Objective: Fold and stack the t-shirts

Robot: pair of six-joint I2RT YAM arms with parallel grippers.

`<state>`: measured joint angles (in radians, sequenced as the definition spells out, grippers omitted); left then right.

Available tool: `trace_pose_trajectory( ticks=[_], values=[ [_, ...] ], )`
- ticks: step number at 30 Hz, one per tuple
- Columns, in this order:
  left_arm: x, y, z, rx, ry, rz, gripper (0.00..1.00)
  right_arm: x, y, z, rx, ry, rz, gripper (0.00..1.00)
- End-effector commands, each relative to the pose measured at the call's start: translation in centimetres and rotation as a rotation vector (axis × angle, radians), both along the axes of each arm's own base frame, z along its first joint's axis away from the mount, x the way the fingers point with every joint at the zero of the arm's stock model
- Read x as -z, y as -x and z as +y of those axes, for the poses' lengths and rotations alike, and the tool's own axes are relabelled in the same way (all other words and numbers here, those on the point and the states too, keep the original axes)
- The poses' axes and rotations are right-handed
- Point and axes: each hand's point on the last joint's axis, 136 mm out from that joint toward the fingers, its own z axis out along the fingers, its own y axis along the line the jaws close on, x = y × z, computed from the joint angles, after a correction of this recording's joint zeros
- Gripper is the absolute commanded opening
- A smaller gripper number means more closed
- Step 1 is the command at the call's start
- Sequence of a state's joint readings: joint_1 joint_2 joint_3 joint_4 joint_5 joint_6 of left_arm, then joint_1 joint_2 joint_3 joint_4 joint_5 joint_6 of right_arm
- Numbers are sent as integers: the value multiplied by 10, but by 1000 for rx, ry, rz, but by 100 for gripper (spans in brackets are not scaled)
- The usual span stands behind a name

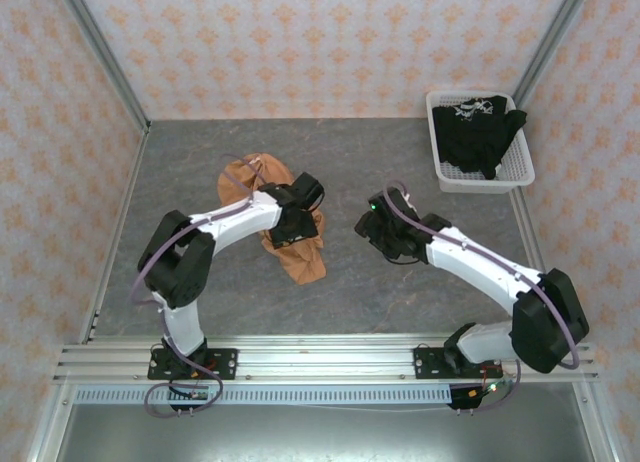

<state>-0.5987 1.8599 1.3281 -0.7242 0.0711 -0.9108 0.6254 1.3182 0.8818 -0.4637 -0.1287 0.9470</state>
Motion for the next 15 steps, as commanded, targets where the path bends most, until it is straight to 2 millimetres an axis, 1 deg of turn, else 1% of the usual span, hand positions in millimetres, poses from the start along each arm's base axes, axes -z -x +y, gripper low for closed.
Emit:
trace_pose_trajectory(
  ticks=[1, 2, 3, 4, 5, 8, 10, 13, 15],
  values=[
    [-13, -20, -9, -1, 3, -60, 39, 8, 11, -9, 52, -14, 29, 61],
    [-17, -22, -9, -3, 6, -69, 24, 9, 13, -11, 56, -14, 31, 61],
    [-22, -23, -9, -11, 12, -83, 12, 10, 15, -13, 60, -14, 32, 60],
    [-28, -24, -8, -18, 19, -98, 4, 11, 17, -14, 60, -11, 36, 60],
    [-37, -23, -6, -29, 25, -117, 0, 11, 18, -16, 63, -9, 37, 60],
    [-69, -15, 4, -57, 38, -167, 0, 12, 20, -18, 65, -5, 37, 60],
    [-91, -7, 18, -80, 31, -208, 0, 12, 19, -16, 63, -14, 37, 59],
    [-118, 7, 45, -139, 54, -269, 0, 14, 16, -7, 53, -41, 45, 57],
    [-133, 18, 71, -201, 77, -307, 0, 14, 12, 3, 37, -55, 48, 56]
  ],
)
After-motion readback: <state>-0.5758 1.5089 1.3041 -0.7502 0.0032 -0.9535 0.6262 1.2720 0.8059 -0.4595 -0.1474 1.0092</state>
